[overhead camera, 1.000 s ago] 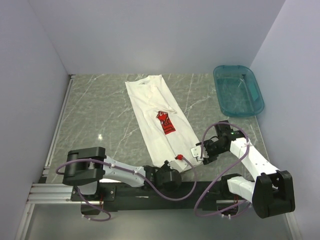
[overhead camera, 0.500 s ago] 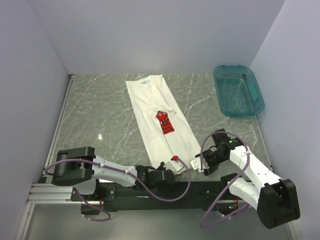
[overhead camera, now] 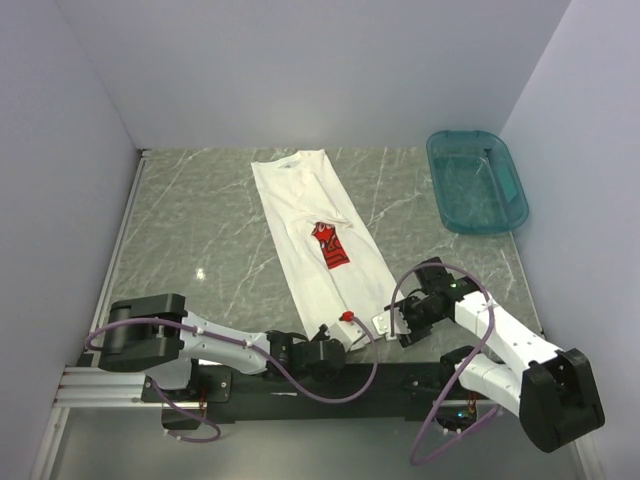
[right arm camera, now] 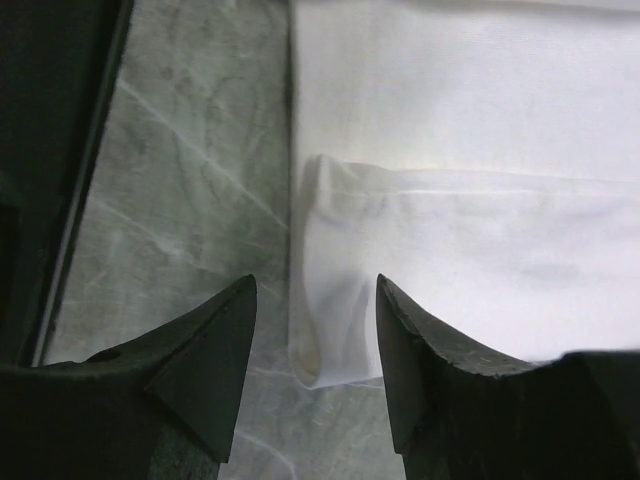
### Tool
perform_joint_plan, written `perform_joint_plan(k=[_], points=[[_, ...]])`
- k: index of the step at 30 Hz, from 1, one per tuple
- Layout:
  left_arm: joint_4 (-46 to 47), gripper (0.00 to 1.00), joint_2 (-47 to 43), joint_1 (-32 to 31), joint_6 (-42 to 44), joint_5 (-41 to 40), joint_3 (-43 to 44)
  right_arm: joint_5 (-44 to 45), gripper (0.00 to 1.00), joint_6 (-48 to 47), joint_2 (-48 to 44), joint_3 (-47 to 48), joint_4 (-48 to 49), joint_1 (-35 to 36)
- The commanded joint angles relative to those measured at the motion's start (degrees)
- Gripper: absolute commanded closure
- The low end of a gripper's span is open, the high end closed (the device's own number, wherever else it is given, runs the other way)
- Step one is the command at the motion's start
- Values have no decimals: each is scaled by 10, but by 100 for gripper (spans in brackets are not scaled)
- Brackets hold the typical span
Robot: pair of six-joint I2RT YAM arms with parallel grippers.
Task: Fold and stack the t-shirts
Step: Fold the tshirt
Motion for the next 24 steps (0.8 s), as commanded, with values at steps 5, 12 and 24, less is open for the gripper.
perform_joint_plan(k=[5,12,24], points=[[16,100,-27,1,-8,19,-16,40,43,10,19,-3,46,8],[31,100,-33,2,-13,24,-28,94,46,28,29,-43,106,35],[49,100,-59,1,5,24,-31,75,100,33,24,-22,70,42]])
